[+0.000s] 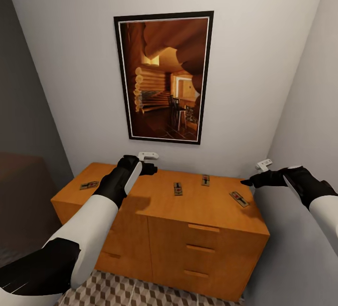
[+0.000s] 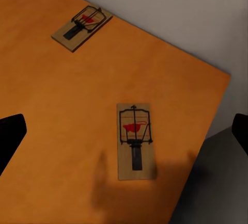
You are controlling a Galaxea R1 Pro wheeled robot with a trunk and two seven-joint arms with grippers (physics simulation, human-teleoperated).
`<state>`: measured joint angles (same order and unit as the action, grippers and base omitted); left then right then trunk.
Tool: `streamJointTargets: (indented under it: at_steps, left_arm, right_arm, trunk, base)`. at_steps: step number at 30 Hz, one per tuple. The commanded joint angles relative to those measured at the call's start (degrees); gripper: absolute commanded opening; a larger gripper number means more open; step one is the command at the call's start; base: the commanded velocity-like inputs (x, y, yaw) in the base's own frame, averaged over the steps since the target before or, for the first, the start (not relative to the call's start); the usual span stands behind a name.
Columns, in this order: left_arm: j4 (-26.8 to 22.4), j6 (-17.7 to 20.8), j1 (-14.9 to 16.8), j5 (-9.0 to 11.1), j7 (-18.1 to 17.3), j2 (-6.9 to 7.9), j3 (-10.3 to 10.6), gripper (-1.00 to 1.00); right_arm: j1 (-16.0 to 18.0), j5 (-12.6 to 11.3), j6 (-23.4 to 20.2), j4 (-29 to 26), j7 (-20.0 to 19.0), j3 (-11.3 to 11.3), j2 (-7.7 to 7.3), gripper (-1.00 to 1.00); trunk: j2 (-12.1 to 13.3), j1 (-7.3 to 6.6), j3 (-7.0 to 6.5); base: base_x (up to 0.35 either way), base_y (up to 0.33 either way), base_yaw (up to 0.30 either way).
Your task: Take the four mousetraps from the cabinet in the bathroom and place them on the bathroom floor. Make sure all four end up on the same floor surface, and ensure that at least two of them are either under or directly next to the same bathroom sink.
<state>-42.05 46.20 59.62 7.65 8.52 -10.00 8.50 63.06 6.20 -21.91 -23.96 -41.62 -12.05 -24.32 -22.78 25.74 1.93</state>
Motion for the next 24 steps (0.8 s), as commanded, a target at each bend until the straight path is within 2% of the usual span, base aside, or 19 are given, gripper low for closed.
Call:
streamJointTargets:
  at_steps: [1, 7, 15, 24]
  left_arm:
    - [-0.04, 0.2, 0.06, 0.61, 0.53, 0.0, 0.11, 1.0]
    - [-0.04, 0.2, 0.06, 0.61, 0.53, 0.0, 0.11, 1.0]
    - [-0.04, 0.2, 0.05, 0.61, 0.53, 0.0, 0.11, 1.0]
    - [-0.04, 0.2, 0.05, 0.61, 0.53, 0.0, 0.11, 1.0]
  right_arm:
    - [0.04, 0.51, -0.15, -0.12, -0.32, -0.02, -0.03, 1.0]
    - [0.04, 0.55, -0.15, -0.12, -0.37, -0.22, -0.02, 1.0]
    - [0.04, 0.57, -0.15, -0.12, -0.39, -0.39, -0.03, 1.0]
    - [0.04, 0.6, -0.15, -0.12, -0.4, -0.5, -0.03, 1.0]
  trunk:
    - [-0.14, 0.04, 0.14]
    - [-0.14, 0.04, 0.14]
    - [-0.14, 0.04, 0.14]
    - [-0.14, 0.04, 0.14]
  base:
    - [0.005, 0.0, 0.0]
    - [0.018, 0.0, 0.0]
    - [0.174, 0.0, 0.0]
    - [0.036, 0.0, 0.0]
